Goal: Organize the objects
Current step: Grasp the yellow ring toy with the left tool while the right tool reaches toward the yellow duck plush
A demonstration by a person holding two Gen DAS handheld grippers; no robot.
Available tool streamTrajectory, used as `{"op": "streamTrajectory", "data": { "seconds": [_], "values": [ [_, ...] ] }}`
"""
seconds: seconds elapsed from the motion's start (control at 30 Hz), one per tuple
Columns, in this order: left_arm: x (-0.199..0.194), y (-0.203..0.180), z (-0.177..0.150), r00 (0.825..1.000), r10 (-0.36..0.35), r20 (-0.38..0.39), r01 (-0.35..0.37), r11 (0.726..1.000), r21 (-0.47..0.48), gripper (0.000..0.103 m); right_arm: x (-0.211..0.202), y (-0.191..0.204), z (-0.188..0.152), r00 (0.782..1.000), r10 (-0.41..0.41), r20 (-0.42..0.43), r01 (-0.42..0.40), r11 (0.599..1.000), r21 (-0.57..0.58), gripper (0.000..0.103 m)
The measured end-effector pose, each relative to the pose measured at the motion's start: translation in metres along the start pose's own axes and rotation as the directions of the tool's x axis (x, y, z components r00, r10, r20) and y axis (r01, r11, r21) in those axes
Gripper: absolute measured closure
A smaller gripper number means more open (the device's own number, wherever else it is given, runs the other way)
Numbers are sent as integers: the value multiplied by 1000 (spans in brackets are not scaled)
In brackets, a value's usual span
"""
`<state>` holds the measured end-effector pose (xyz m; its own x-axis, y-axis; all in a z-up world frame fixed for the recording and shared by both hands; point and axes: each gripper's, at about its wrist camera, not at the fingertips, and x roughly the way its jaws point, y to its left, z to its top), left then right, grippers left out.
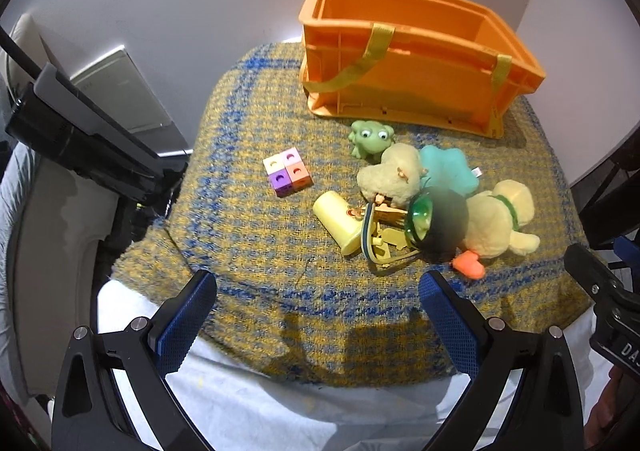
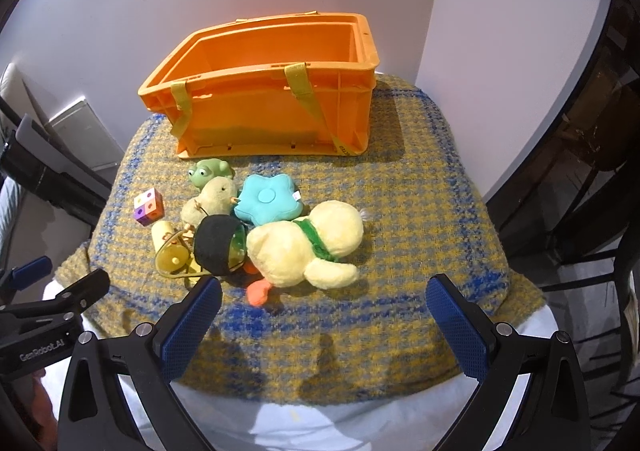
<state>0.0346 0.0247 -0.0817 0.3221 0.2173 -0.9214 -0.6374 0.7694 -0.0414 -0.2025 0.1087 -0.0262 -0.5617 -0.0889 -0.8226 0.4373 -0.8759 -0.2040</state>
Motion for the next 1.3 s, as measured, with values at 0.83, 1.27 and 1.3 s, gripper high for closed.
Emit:
{"op": "streamTrajectory", "data": {
  "seconds": [0.83, 1.27, 1.3],
  "values": [
    [75, -18, 6, 995, -65, -76, 72, 993, 93, 33, 84, -4, -5, 974, -126, -190, 179, 938, 297, 1],
    [87, -27, 6, 985, -136, -109, 149, 982, 117, 72, 109, -9, -8, 973, -34, -226, 118, 922, 369, 26],
    [86, -28, 5, 984, -143, -107, 156, 980, 123, 83, 110, -9, -8, 974, -24, -224, 109, 921, 374, 30]
  ]
}}
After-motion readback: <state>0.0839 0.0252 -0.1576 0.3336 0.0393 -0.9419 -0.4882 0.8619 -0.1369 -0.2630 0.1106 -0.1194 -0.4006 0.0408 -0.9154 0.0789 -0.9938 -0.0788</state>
